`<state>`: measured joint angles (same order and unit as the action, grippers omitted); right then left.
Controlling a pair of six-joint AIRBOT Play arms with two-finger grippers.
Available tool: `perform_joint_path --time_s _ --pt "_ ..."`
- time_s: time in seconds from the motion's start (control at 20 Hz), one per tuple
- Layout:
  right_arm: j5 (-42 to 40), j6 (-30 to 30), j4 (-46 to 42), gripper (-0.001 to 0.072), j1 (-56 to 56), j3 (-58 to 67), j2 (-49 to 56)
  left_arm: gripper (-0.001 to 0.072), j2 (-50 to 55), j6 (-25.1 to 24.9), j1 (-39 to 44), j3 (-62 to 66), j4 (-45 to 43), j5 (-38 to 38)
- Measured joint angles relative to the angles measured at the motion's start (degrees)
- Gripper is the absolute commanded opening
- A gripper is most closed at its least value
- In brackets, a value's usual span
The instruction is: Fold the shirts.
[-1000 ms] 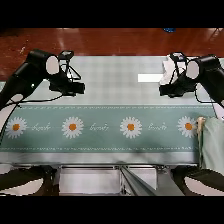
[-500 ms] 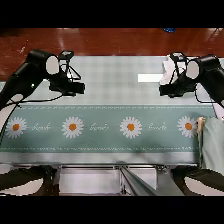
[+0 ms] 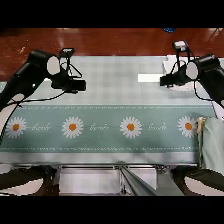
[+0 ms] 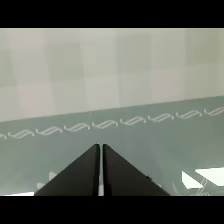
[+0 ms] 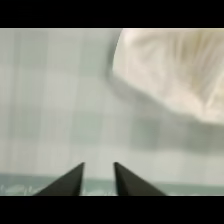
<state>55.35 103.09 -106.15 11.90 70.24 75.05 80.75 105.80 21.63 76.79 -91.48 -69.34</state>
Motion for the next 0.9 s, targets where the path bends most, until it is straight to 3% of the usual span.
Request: perform_joint_path --time_s 0.05,0.2,0.35,0.7,0.75,0.85,0.9 --pt "-4.2 2.19 -3.37 0.0414 -0.59 0.11 0.44 0.0513 0.37 0.0 -0.11 -0.02 -0.44 1.7" --pt "-13.4 10.36 -11.96 0.0411 -4.66 2.01 3.65 0.0512 1.62 0.0 -0.81 -0.02 -3.87 6.05" --pt "-17.11 14.62 -12.76 0.0406 -11.02 5.86 10.05 0.0512 2.14 -0.13 -3.21 -0.02 -6.95 6.54" --pt "-14.73 5.44 2.91 0.0382 -20.57 14.67 26.08 0.0512 -2.12 -0.83 -8.37 -2.47 -8.63 -1.6" --pt "-14.14 4.59 4.15 0.0293 -20.98 15.08 27.5 0.0512 -4.04 -1.01 -8.11 -4.04 -8.63 -1.75" --pt "-12.81 3.13 6.27 0.0034 -21.57 15.63 29.53 0.0511 -8.85 -1.18 -7.04 -8.24 -8.5 -1.79" --pt "-11.98 1.86 7.45 0.0021 -21.7 15.93 30.16 0.0511 -11.39 -1.25 -6.49 -10.62 -8.07 -1.53"
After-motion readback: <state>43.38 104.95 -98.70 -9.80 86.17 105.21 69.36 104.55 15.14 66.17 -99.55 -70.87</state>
